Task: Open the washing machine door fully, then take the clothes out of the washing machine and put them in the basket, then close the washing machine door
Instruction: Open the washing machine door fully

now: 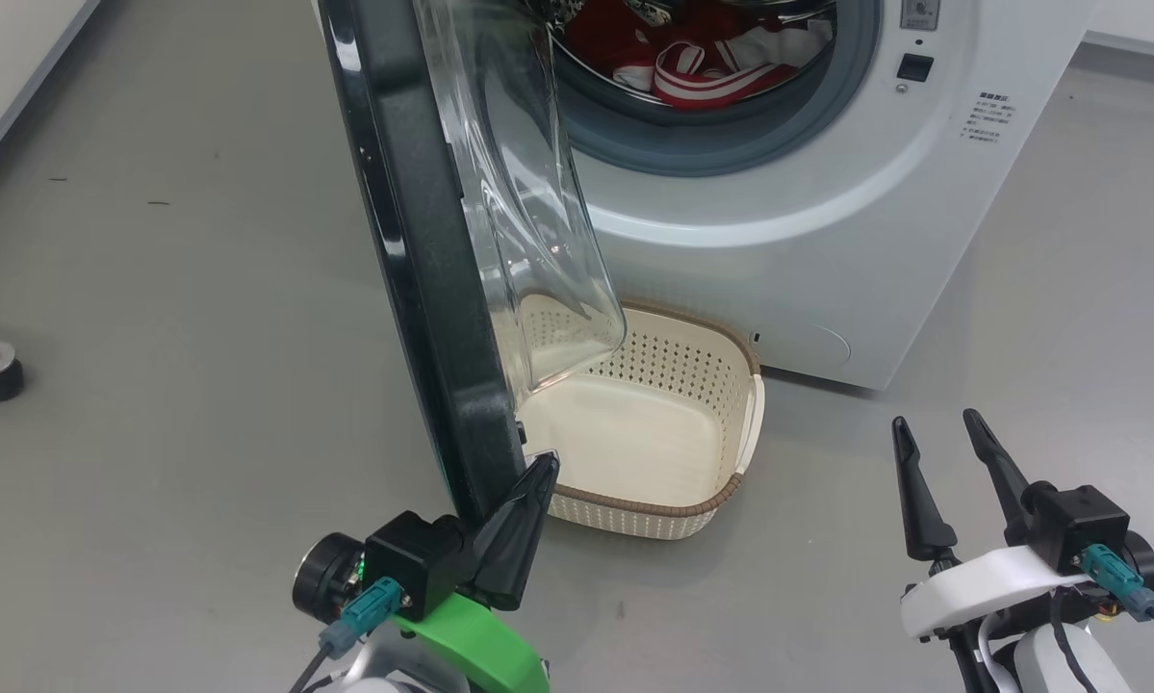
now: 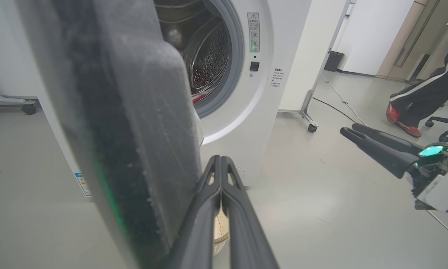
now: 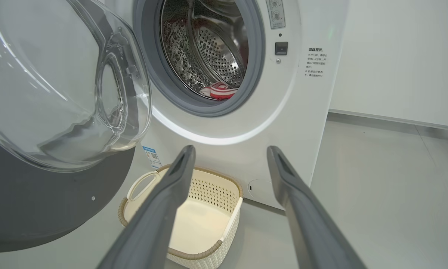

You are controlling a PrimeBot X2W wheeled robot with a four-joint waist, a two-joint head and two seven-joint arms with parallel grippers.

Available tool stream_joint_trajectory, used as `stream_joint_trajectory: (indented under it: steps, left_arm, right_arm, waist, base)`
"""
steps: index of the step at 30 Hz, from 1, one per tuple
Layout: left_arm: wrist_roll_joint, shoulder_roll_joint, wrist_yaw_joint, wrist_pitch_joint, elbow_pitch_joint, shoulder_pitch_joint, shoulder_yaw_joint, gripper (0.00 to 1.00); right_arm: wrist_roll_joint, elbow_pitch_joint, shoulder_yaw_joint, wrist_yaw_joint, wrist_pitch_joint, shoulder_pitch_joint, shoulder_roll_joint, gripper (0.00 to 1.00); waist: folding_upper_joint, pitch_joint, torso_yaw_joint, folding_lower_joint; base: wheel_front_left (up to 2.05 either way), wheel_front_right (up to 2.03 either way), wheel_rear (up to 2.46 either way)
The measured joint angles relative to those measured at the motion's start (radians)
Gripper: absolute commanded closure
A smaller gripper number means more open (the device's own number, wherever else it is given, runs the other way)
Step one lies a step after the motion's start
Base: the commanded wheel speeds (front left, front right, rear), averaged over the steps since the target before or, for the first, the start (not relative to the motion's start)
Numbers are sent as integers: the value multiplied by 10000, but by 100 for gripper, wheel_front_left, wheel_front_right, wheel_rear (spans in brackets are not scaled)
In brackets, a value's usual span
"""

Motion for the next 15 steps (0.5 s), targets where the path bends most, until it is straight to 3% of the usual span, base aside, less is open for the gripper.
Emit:
stream_joint_trajectory:
  steps: [15]
  left_arm:
    - [0,-13,359,-349,213,49,523,100]
  right_arm:
    - [-88,56,-127,82,0,0,56,0]
  waist:
    - [0,-48,251,0]
  base:
    - [0,0,0]
